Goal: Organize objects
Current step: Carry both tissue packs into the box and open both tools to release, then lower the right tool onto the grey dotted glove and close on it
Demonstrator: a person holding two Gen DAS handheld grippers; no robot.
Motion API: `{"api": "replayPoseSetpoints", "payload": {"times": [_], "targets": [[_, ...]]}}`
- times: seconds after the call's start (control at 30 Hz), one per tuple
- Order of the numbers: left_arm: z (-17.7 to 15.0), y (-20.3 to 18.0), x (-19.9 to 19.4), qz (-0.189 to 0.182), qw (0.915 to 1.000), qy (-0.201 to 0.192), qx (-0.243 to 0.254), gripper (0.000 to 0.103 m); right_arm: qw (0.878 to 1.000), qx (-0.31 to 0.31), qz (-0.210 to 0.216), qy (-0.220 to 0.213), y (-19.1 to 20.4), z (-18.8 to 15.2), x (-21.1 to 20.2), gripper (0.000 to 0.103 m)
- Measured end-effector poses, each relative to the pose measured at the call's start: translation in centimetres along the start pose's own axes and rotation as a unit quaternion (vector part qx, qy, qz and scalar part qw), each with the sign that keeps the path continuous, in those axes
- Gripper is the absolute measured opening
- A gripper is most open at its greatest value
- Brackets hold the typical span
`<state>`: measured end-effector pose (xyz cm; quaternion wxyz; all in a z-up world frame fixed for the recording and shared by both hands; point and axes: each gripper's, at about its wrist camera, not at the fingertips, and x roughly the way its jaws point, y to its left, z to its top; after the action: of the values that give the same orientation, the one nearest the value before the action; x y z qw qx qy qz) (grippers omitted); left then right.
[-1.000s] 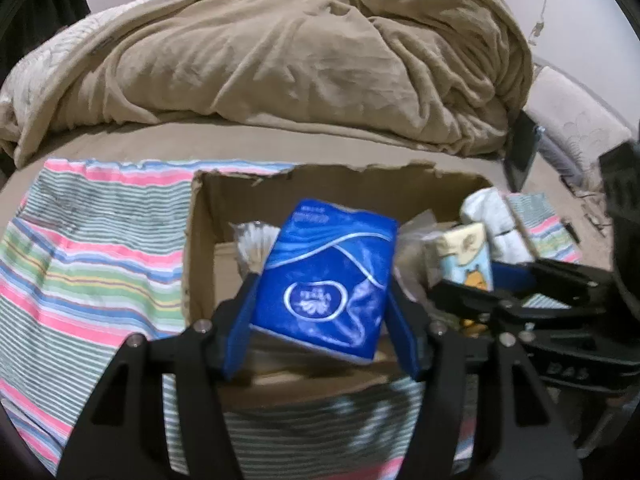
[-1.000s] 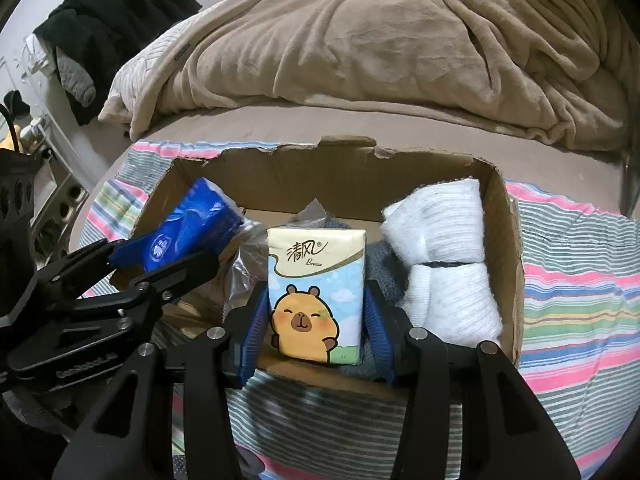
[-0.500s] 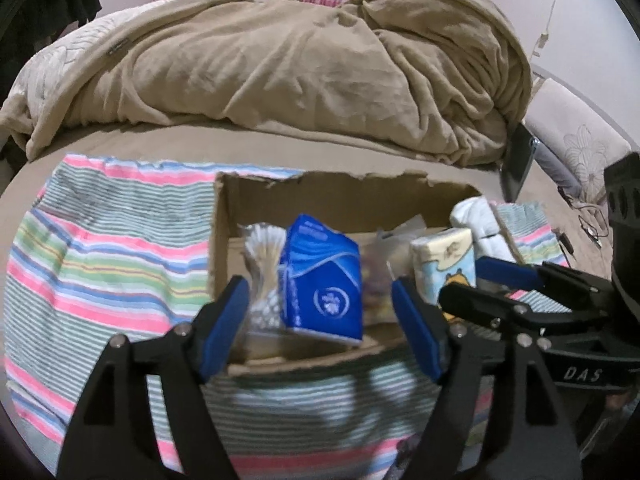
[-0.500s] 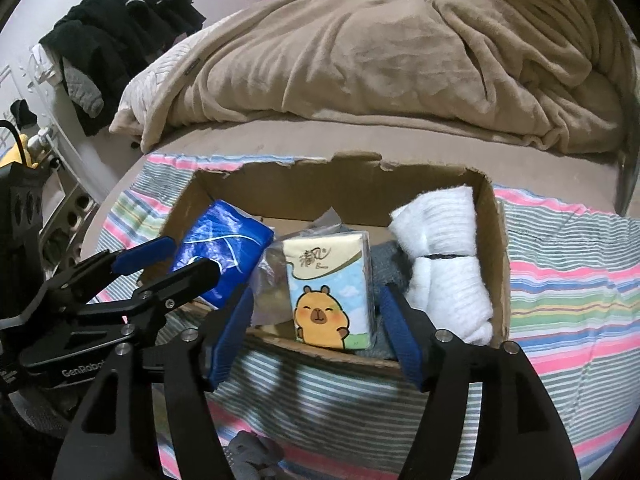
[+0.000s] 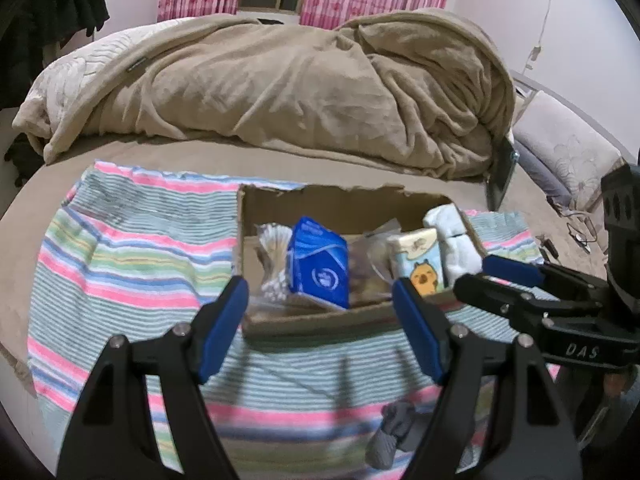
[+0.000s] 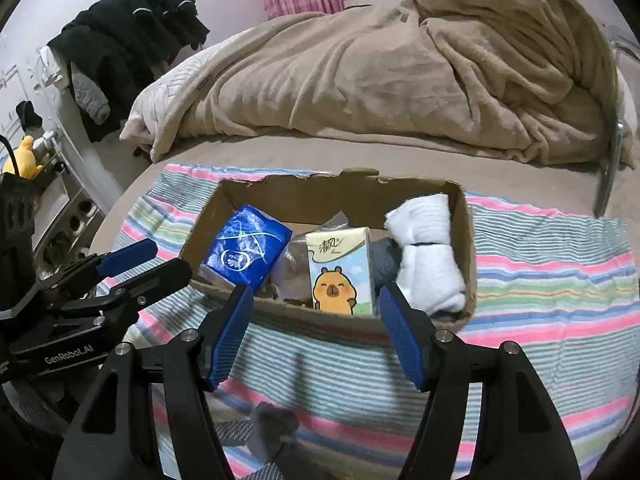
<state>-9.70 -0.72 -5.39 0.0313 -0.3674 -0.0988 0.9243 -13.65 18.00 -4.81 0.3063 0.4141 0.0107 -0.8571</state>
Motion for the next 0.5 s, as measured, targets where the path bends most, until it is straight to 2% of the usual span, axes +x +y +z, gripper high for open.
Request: {"api": "replayPoseSetpoints", "payload": {"times": [0.5], "targets": [[-1.9,-0.3,-5.0,-0.006,0.9998,-0.016,-0.005,0.076,1.000,-0.001,-0.015,-0.014,1.0,-2.2,-4.3,0.069]]}}
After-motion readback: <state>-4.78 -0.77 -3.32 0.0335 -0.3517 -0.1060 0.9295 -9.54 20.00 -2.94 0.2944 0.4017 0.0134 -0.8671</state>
